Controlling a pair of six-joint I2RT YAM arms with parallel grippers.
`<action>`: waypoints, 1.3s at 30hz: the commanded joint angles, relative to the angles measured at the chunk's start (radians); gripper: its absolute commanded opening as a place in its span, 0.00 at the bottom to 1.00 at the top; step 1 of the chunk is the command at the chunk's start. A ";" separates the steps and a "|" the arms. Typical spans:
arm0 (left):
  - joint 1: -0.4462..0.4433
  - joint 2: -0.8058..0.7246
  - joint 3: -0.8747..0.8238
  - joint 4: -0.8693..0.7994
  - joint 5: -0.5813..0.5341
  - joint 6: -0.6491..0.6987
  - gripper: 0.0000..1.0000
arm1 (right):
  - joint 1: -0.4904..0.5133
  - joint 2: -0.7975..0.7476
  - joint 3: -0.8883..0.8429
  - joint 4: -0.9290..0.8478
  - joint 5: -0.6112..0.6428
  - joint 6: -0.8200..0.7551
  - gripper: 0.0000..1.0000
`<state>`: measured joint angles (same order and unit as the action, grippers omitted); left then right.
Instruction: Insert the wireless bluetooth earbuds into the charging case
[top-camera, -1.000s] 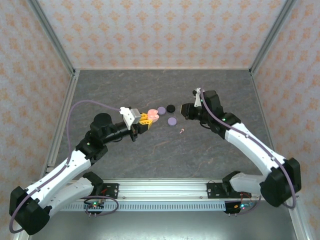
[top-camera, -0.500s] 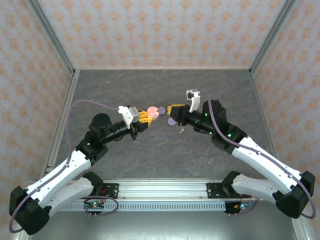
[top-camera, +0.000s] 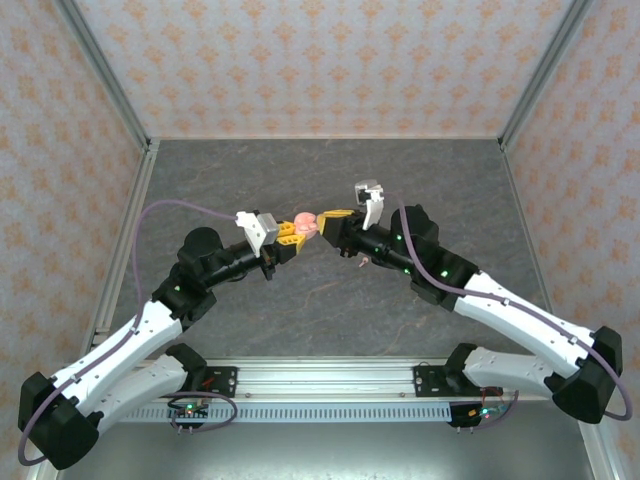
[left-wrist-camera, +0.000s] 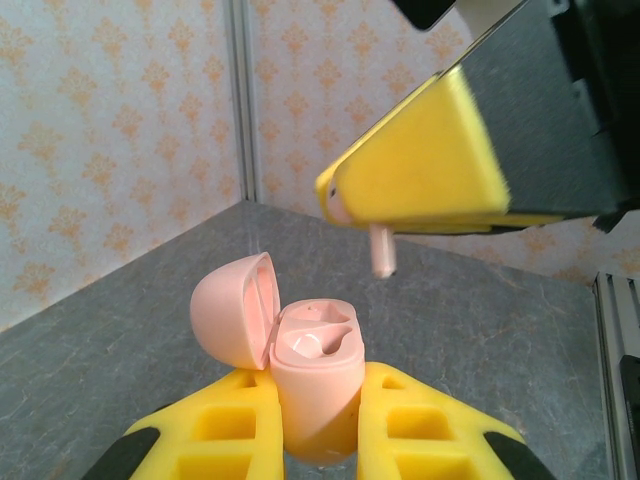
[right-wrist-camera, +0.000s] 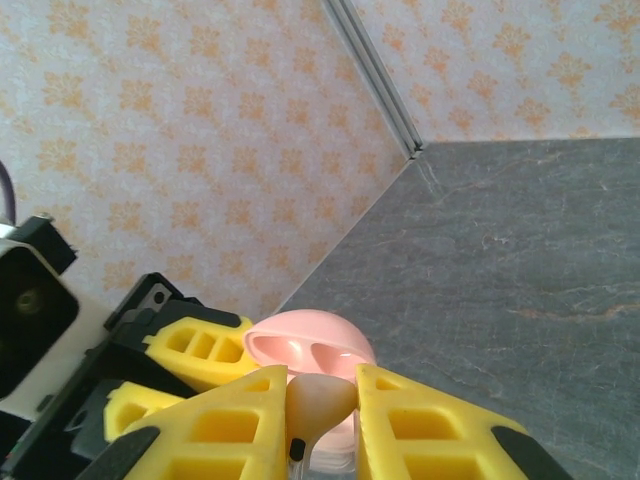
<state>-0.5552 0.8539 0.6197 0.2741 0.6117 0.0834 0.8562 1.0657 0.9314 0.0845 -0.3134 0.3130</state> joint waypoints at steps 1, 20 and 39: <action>-0.009 -0.006 0.000 0.048 -0.013 -0.007 0.00 | 0.009 0.015 0.033 0.050 0.011 -0.019 0.19; -0.012 -0.002 0.005 0.048 -0.013 -0.005 0.00 | 0.016 0.067 0.053 0.064 0.002 -0.018 0.19; -0.013 -0.003 0.005 0.047 -0.014 -0.002 0.00 | 0.020 0.107 0.083 -0.033 -0.095 -0.019 0.20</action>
<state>-0.5568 0.8539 0.6197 0.2737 0.5945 0.0788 0.8654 1.1584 0.9730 0.0860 -0.3523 0.3096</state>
